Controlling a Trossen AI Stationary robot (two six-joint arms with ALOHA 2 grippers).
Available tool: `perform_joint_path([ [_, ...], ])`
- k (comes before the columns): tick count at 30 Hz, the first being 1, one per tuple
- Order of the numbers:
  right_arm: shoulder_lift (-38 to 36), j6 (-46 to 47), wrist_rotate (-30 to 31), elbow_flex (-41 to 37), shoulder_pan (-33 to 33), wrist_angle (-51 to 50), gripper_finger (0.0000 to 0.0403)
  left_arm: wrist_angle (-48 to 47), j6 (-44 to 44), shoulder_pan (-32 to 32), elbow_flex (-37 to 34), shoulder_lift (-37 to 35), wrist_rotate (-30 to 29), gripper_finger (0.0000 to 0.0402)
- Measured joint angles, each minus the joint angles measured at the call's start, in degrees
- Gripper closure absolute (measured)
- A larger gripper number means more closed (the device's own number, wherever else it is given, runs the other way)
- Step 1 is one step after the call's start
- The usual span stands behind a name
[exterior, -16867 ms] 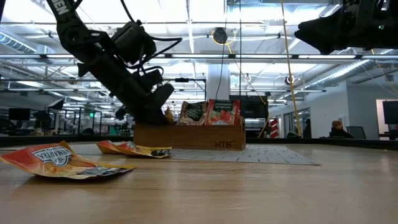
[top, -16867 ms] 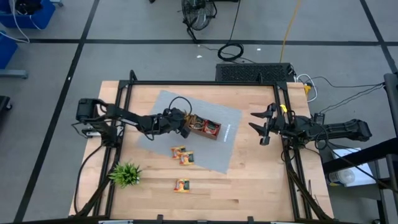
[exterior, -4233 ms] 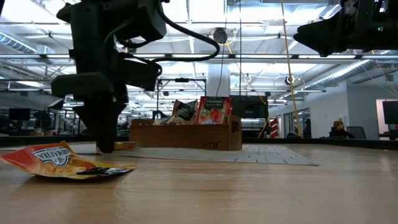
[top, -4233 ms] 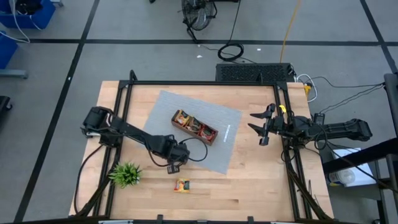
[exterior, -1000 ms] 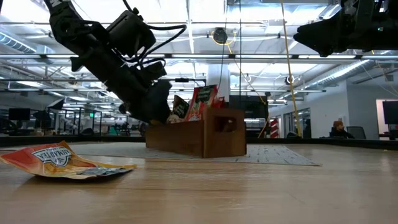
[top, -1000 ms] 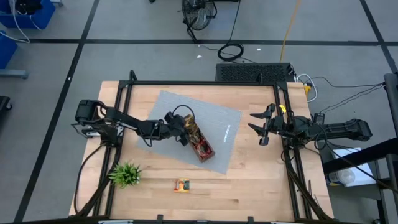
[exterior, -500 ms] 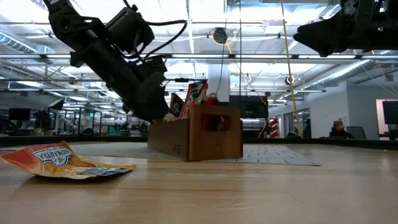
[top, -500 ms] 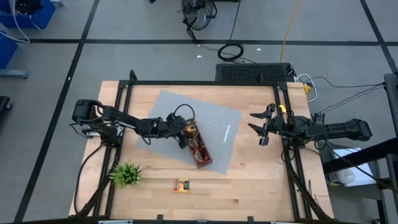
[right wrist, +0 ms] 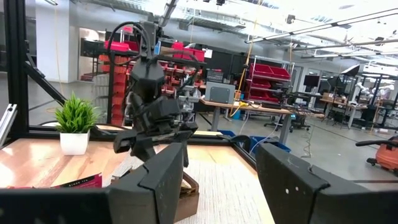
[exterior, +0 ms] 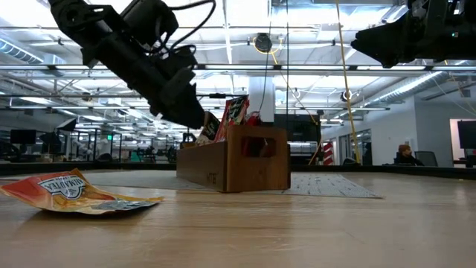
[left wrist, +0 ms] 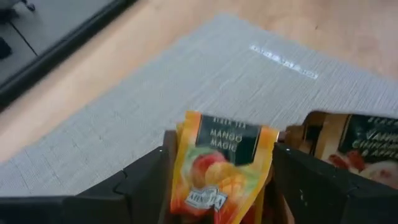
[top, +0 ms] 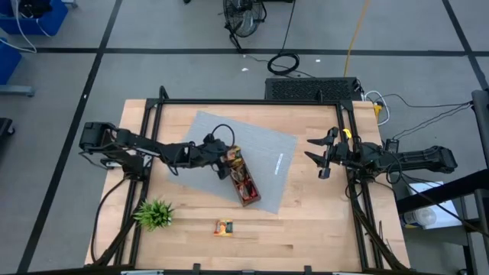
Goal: Pick & Place Tea
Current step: Put the yellow tea bag into the wooden organizer
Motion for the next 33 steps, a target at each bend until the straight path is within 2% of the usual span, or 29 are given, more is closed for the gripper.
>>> perform_joint_path([
  [5, 0.0, 0.0, 0.0, 0.0, 0.0, 0.0, 0.0218, -6.3, 3.0, 0.0, 0.0, -3.4, 1.3, 0.0126],
  [10, 0.0, 0.0, 0.0, 0.0, 0.0, 0.0, 0.0218, -14.4, 1.2, 1.2, 0.1, -5.0, 1.2, 0.0143],
  [13, 0.0, 0.0, 0.0, 0.0, 0.0, 0.0, 0.0218, -15.1, 0.6, 1.9, 0.1, -3.5, 1.1, 0.0186],
  [20, 0.0, 0.0, 0.0, 0.0, 0.0, 0.0, 0.0218, -10.0, 2.2, 3.2, 0.1, 0.9, 1.9, 0.0319],
  [24, 0.0, 0.0, 0.0, 0.0, 0.0, 0.0, 0.0218, -9.4, 1.7, 3.1, 0.1, 0.5, 3.4, 0.0364],
  [28, 0.0, 0.0, 0.0, 0.0, 0.0, 0.0, 0.0218, -8.9, 1.6, 3.1, 0.1, -0.4, 3.6, 0.0371],
  [33, 0.0, 0.0, 0.0, 0.0, 0.0, 0.0, 0.0218, -9.5, 2.1, 3.0, 1.7, -1.2, 3.6, 0.0339],
])
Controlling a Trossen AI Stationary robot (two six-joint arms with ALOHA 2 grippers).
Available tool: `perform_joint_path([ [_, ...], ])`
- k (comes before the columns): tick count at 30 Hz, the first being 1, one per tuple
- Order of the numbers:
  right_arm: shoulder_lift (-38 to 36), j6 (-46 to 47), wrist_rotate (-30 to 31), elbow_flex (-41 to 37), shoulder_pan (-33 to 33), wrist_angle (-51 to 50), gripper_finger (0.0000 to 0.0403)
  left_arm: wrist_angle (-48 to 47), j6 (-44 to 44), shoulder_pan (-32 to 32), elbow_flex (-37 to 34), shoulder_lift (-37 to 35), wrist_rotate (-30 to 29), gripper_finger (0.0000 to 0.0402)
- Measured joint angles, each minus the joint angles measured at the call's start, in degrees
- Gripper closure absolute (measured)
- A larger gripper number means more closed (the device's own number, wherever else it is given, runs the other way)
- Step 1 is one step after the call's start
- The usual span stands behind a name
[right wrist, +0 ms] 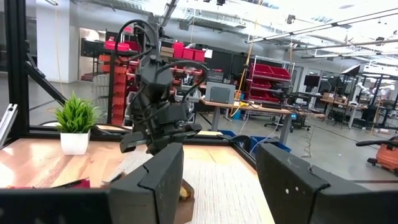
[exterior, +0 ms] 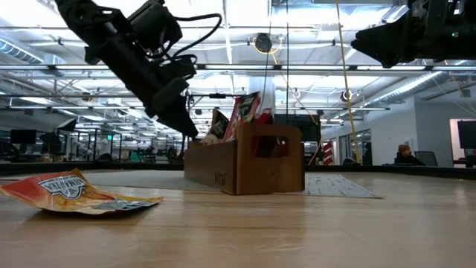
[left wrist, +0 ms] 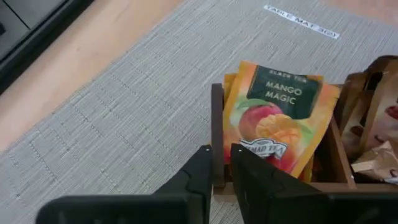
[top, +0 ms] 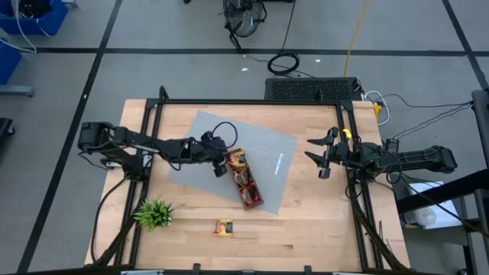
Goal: Pick & Place Tea
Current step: Put the yellow tea bag into the wooden organizer
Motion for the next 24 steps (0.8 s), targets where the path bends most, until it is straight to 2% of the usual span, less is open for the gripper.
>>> perform_joint_path([
  [4, 0.0, 0.0, 0.0, 0.0, 0.0, 0.0, 0.0218, -3.6, 0.0, 0.0, 1.8, 0.0, 0.2, 0.0337],
  [9, 0.0, 0.0, 0.0, 0.0, 0.0, 0.0, 0.0218, -3.8, 0.0, 0.0, 1.8, 0.0, 0.4, 0.0363],
  [11, 0.0, 0.0, 0.0, 0.0, 0.0, 0.0, 0.0218, -3.8, 0.6, -0.2, 1.8, 0.0, 2.4, 0.0367],
  [18, 0.0, 0.0, 0.0, 0.0, 0.0, 0.0, 0.0218, -9.1, 0.0, -0.6, 5.0, 0.0, 6.3, 0.0316],
  [24, 0.0, 0.0, 0.0, 0.0, 0.0, 0.0, 0.0218, -10.8, 0.6, -0.5, 6.6, 2.1, 4.7, 0.0317],
])
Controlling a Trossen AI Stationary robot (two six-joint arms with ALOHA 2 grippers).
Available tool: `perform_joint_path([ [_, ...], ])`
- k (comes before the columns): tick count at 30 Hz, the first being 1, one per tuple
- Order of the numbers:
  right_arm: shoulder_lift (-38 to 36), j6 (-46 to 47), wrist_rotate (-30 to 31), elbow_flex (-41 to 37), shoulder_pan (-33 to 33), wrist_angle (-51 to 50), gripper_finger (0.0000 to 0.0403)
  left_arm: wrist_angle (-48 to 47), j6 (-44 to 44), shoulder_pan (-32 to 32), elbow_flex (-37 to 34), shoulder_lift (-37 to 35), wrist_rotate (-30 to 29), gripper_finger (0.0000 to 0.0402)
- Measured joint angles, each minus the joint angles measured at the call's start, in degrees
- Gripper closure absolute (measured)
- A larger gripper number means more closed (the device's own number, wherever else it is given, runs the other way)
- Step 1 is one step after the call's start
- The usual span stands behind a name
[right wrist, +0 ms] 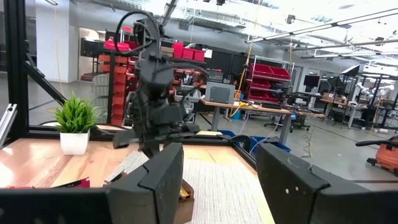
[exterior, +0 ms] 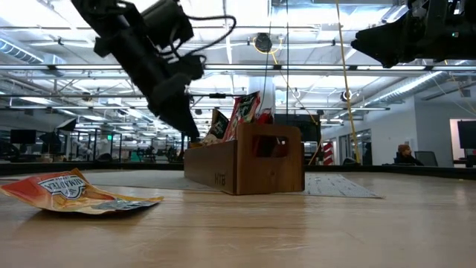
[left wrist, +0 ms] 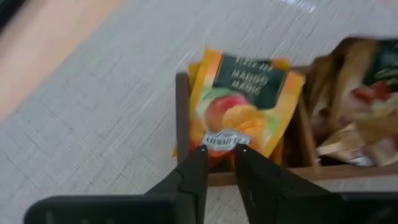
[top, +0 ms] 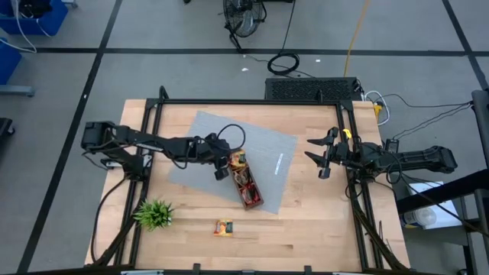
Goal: Pick & Place Tea
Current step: Put the yellow tea bag into the wooden organizer
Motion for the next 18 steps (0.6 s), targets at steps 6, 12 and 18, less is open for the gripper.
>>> perform_joint_path([
  [6, 0.0, 0.0, 0.0, 0.0, 0.0, 0.0, 0.0218, 2.7, -0.5, 0.3, 0.2, 5.3, 1.9, 0.0349],
  [12, 0.0, 0.0, 0.0, 0.0, 0.0, 0.0, 0.0218, 5.5, -0.8, 0.3, 0.2, 7.1, 6.2, 0.0374],
  [18, 0.0, 0.0, 0.0, 0.0, 0.0, 0.0, 0.0218, 5.2, -1.8, 0.2, 0.1, 7.1, 6.8, 0.0389],
])
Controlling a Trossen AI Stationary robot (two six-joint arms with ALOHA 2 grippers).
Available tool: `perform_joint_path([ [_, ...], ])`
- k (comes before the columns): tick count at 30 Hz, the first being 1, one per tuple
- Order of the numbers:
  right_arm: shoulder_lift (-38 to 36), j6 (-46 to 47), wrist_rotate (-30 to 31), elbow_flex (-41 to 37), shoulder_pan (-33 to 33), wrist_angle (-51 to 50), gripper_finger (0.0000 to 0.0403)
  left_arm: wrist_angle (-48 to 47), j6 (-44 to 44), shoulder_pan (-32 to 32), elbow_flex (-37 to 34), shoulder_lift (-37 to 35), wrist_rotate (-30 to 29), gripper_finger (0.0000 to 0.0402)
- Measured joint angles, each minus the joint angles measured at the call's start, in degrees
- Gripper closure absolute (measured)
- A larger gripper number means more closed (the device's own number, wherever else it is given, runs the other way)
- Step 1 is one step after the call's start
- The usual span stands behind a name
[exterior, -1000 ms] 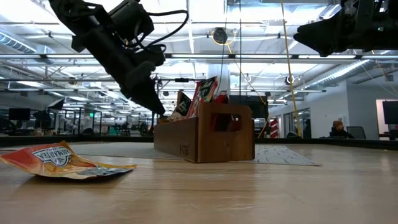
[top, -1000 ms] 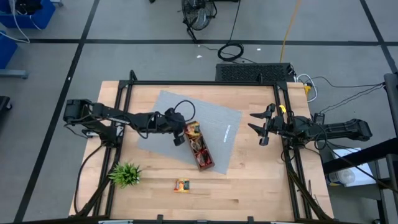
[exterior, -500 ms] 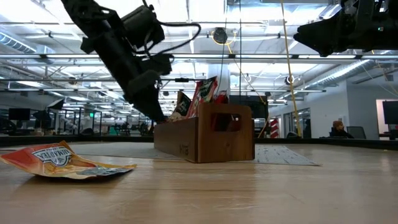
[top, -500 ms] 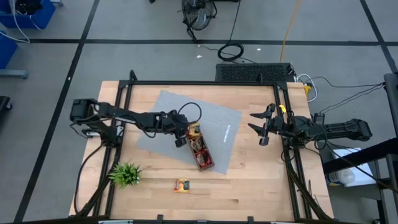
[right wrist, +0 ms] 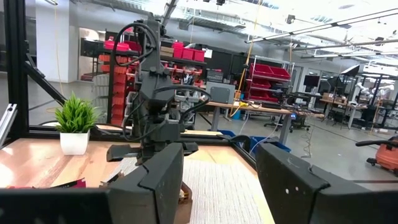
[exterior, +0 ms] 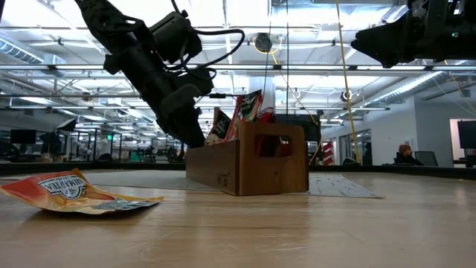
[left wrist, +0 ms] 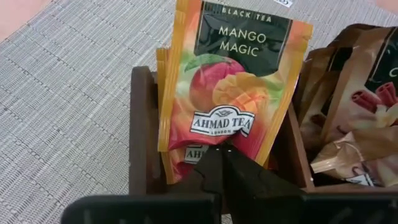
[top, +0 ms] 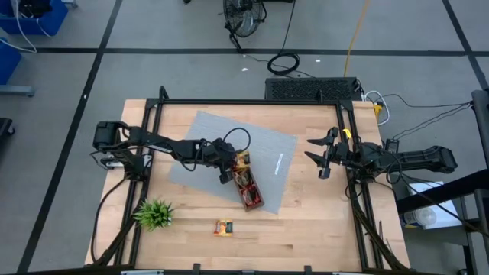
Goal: Pick & Place Tea
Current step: Put the yellow tea bag into the wooden organizer, then adjust the wooden organizer
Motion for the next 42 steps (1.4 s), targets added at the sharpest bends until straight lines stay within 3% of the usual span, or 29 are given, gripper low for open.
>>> perform_joint_path([
  [15, 0.0, 0.0, 0.0, 0.0, 0.0, 0.0, 0.0218, -5.8, -0.3, -0.1, -0.1, -2.4, -0.4, 0.0382],
  [25, 0.0, 0.0, 0.0, 0.0, 0.0, 0.0, 0.0218, -7.4, -0.4, -0.1, -0.3, -4.5, -0.5, 0.0398],
  [42, 0.0, 0.0, 0.0, 0.0, 0.0, -0.1, 0.0218, -11.2, -1.6, -0.2, -0.2, -6.6, -0.5, 0.0360],
])
